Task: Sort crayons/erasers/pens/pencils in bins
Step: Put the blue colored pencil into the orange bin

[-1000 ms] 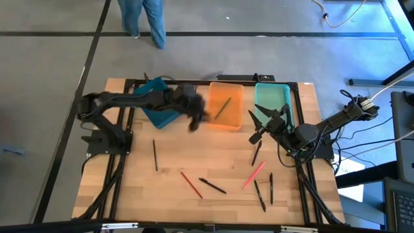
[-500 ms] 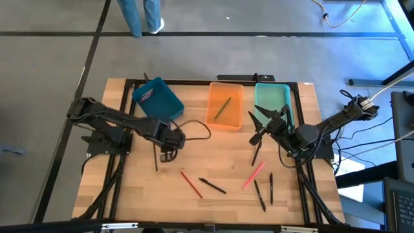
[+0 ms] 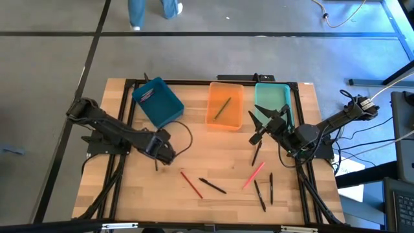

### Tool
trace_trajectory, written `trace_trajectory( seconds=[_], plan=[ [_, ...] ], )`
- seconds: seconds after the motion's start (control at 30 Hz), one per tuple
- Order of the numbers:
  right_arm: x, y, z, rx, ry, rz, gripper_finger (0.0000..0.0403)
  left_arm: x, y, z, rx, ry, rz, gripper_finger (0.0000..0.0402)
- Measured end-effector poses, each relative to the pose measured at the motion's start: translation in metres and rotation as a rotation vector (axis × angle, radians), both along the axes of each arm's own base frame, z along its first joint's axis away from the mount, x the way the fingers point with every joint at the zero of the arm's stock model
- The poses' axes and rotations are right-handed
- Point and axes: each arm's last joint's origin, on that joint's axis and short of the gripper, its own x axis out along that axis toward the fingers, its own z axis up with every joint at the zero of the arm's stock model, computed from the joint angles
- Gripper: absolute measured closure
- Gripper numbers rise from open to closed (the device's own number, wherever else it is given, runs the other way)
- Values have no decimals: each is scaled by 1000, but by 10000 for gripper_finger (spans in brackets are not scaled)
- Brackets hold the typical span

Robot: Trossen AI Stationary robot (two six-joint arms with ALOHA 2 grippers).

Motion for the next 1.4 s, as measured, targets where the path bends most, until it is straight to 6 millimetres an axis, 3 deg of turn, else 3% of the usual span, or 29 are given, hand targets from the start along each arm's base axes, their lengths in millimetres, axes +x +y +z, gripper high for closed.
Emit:
trace_trajectory(
  seconds=[0.27,0.7,0.9,1.27,1.4],
  plan=[
    [0,0,0,17,-17,2,247,-24,6,-51,-45,35,122,294],
    [0,0,0,15,-12,2,247,-35,10,-75,-81,-7,160,292],
    [0,0,0,14,-11,1,247,-37,10,-77,-90,-2,122,314],
    [0,0,-1,13,-9,1,247,-32,8,-74,-106,-2,84,393],
    [0,0,-1,13,-9,1,247,-27,7,-69,-108,2,37,393]
  ],
)
